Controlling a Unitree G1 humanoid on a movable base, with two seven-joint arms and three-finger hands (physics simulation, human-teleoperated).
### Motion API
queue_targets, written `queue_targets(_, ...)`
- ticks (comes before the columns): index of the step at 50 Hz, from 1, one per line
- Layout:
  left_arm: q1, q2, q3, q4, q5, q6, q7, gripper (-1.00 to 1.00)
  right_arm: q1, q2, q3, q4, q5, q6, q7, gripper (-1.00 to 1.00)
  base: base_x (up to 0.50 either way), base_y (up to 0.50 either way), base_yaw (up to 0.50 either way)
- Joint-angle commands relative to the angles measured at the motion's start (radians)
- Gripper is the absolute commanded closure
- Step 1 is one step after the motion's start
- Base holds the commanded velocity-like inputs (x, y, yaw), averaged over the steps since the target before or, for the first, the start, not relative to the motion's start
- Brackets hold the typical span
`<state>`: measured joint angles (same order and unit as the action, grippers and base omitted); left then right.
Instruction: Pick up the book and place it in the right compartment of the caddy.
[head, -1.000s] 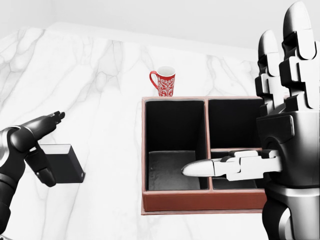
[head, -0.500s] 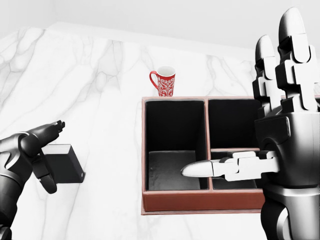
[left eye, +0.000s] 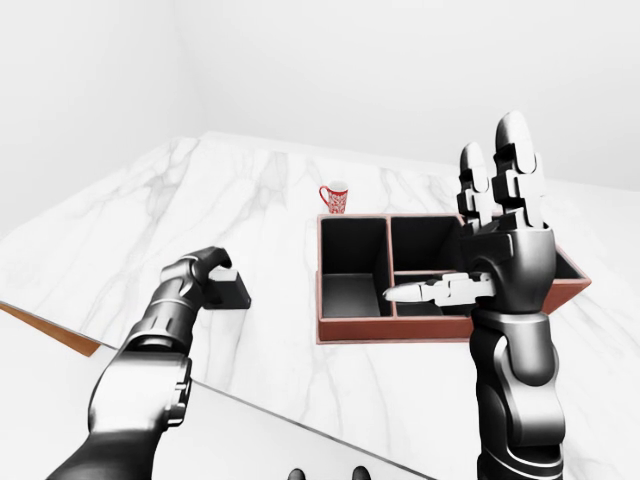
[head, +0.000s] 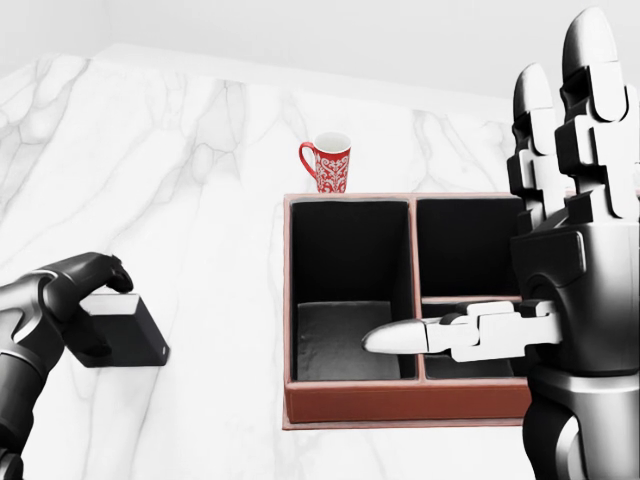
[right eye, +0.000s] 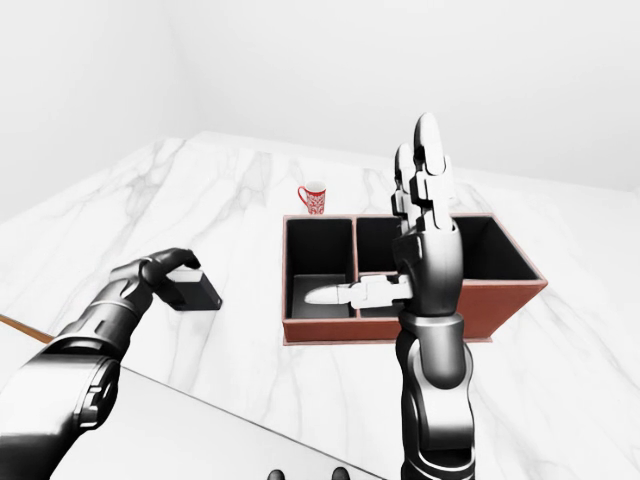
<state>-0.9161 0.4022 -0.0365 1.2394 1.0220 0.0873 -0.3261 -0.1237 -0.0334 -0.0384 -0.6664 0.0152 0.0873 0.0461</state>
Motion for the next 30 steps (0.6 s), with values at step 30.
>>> queue_targets(30, 0.005, 0.044, 0.059, -0.468, 0.000, 0.000, -0.200, 1.00, -0.048, -0.008, -0.002, 0.002, -0.001, 0.000, 0.000, -1.00, 0.00, 0.00, 0.00)
